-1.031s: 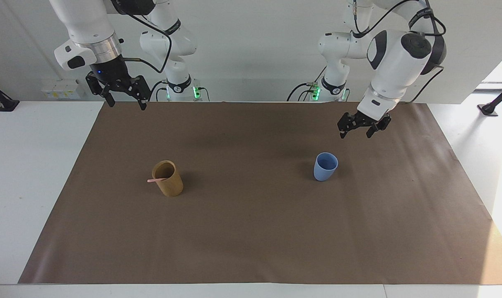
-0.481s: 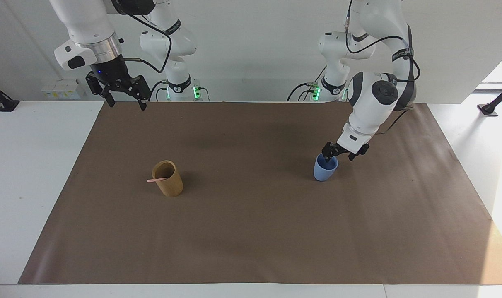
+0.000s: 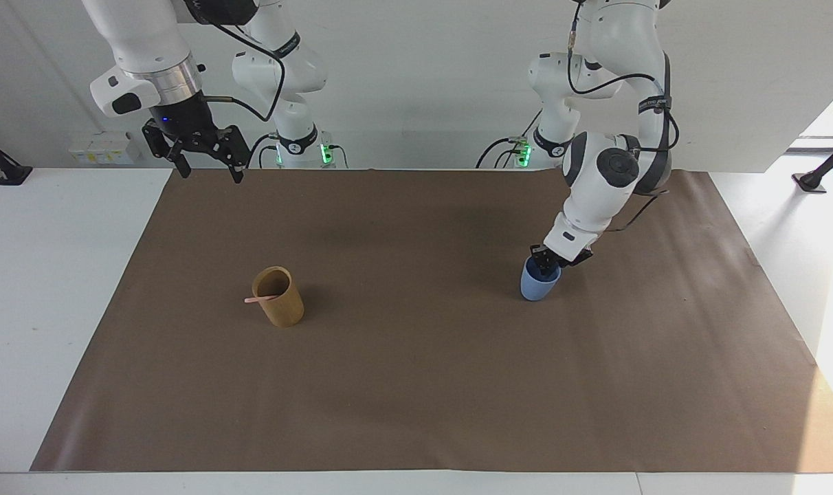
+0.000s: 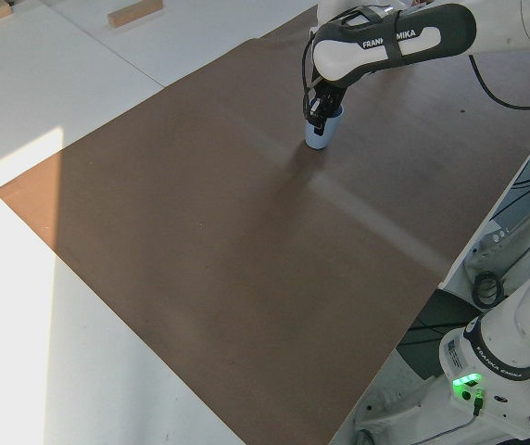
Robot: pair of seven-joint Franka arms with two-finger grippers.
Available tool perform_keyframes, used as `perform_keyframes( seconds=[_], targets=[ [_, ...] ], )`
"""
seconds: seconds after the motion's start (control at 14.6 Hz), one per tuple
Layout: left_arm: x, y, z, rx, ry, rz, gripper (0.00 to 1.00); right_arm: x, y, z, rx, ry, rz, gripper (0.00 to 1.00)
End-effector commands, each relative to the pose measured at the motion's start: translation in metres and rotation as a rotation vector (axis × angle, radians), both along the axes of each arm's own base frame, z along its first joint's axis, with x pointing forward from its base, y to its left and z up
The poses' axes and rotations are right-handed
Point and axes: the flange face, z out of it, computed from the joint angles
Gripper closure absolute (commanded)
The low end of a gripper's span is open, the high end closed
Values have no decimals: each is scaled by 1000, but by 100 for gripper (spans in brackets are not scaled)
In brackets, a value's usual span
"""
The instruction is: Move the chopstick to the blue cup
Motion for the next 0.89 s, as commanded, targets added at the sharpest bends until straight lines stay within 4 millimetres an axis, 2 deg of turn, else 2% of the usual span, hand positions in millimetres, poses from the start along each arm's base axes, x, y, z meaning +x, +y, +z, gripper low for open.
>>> perform_keyframes(
  seconds=[0.0, 0.14, 0.34, 0.41, 0.55, 0.62, 0.76, 0.82],
  targets=[
    [5, -17, 27, 71, -27, 3, 100, -4, -4, 3, 24, 9, 17, 0],
    [10, -39, 53, 105, -47, 14, 100, -4, -4, 2, 26, 11, 23, 0],
    [1, -100, 68, 102, -46, 33, 100, 4, -13, 0, 25, -44, 27, 0],
    [-5, -123, 70, 87, -52, 25, 100, 9, -14, -10, 24, -77, 31, 0],
    [-16, -169, 62, 43, -30, -6, 100, 23, -15, -13, 23, -156, 33, 0],
    [-12, -185, 62, 31, -37, 4, 100, 33, -15, -20, 23, -183, 25, 0],
    [2, -202, 56, 14, -48, 32, 100, 61, -11, -53, 28, -212, 29, 0],
    [-4, -214, 53, -11, -50, 32, 100, 71, -5, -60, 32, -241, 32, 0]
  ],
)
